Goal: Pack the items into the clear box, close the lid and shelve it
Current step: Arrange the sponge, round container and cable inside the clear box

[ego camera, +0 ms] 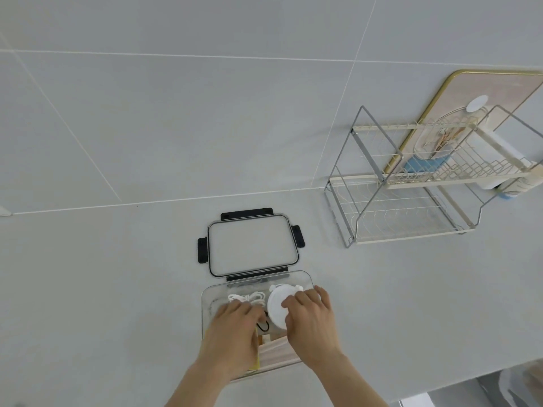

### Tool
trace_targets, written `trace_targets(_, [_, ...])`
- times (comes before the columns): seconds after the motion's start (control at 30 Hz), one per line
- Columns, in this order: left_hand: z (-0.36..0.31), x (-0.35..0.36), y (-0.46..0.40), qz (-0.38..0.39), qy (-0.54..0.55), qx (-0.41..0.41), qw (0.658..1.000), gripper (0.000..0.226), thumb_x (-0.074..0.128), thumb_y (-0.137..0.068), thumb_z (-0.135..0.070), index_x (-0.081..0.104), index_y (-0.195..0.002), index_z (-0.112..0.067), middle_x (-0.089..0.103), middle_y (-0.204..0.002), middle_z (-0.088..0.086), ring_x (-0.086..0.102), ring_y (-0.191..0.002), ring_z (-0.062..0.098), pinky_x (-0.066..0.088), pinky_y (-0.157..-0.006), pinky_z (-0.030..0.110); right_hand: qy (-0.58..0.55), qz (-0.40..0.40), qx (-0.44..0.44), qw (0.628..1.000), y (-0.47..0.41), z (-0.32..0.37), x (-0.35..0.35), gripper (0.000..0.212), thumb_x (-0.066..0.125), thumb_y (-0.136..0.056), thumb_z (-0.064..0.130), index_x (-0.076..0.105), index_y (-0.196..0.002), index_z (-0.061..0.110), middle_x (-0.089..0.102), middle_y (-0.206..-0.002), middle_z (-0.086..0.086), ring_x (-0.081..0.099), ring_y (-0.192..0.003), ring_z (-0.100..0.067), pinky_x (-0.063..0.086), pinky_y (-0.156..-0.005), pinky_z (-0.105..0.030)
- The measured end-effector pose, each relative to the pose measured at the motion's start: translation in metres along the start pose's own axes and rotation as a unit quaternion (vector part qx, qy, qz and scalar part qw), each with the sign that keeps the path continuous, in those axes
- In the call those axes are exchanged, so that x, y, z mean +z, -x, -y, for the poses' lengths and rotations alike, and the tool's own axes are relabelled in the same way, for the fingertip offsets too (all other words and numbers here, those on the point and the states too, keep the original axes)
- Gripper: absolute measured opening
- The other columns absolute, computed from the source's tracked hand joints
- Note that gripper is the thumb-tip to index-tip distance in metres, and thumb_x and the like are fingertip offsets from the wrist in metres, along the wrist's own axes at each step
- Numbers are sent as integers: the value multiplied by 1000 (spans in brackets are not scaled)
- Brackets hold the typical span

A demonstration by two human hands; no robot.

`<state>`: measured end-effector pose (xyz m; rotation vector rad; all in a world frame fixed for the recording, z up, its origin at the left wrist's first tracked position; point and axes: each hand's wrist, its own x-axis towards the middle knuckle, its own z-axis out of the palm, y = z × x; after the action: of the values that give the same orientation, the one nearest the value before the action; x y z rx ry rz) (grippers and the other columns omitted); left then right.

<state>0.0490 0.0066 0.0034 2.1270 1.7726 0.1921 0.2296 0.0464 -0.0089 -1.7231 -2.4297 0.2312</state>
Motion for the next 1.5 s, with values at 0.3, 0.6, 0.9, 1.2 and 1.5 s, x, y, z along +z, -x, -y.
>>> trace_targets(0.3, [24,-29,6,187,-188,-1,964,82,75,-67,-54,41,-134,-19,58,-130,2,43,-128,28,10,-121,45,-34,86,-79,993,-27,49,11,35,80,-59,11,70,-88,27,69,-85,8,66,-80,-18,56,-71,-30])
trace_targets(0.6, [25,-20,8,169,-187,9,968,79,77,-66,-50,39,-128,-17,57,-127,5,51,-119,28,12,-119,46,38,147,-107,983,-44,62,31,38,76,-62,4,62,-95,17,70,-91,-4,63,-90,-28,52,-83,-37])
trace_targets(0.9, [27,-21,13,138,-142,13,980,71,72,-66,-39,41,-127,-16,53,-125,3,48,-116,26,20,-118,38,34,149,-123,981,-55,57,31,47,73,-73,10,51,-114,14,68,-108,-6,58,-103,-30,41,-95,-37])
trace_targets(1.2, [32,-21,20,114,-136,19,984,67,69,-64,-41,45,-122,-16,55,-113,0,51,-109,23,17,-121,40,-29,202,-130,970,-57,62,18,49,62,-77,-6,53,-119,18,61,-119,-3,58,-104,-30,39,-84,-31])
trace_targets(1.5, [33,-16,21,124,-137,21,983,74,69,-69,-45,40,-132,-19,52,-126,0,47,-120,22,3,-123,40,10,235,-172,957,-67,66,23,39,74,-76,10,56,-110,18,64,-105,-7,61,-98,-30,47,-83,-39])
